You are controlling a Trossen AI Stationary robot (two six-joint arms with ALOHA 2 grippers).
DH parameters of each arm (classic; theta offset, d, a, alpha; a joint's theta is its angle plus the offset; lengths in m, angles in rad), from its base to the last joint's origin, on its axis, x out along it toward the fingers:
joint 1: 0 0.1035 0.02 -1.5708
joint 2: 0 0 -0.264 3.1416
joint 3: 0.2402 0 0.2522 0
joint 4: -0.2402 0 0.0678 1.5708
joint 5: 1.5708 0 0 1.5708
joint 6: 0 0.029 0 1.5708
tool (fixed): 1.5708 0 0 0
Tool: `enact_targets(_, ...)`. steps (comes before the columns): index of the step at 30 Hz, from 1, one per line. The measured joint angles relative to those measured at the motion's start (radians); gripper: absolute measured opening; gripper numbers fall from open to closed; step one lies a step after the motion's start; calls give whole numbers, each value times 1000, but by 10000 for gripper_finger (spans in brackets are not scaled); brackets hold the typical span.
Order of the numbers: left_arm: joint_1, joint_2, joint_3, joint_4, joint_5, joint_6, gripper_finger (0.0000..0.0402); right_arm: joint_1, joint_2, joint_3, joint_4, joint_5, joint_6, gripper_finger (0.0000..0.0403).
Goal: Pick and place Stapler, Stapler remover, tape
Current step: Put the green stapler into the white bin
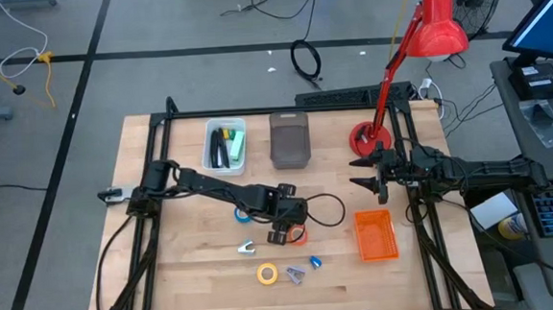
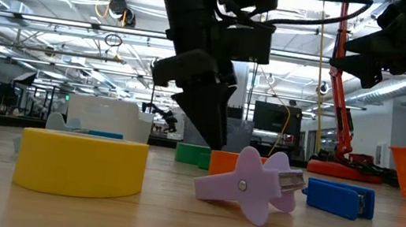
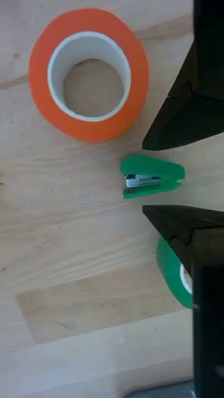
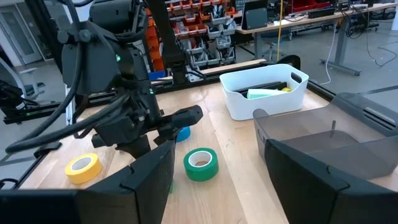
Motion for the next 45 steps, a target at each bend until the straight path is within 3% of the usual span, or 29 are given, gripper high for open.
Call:
enact_targets(19,2,49,0,15,3,-1,155,0,0,0,1,0,0,242)
enact_targets(30,2,48,0,12,18,-12,57,0,0,0,1,0,0,242)
enact_targets(38,2,29,0,-7,17,-97,68,0,0,0,1,0,0,242)
enact_targets(45,7,-96,0,-6,-22,-198,55,0,0,0,2,0,0,242)
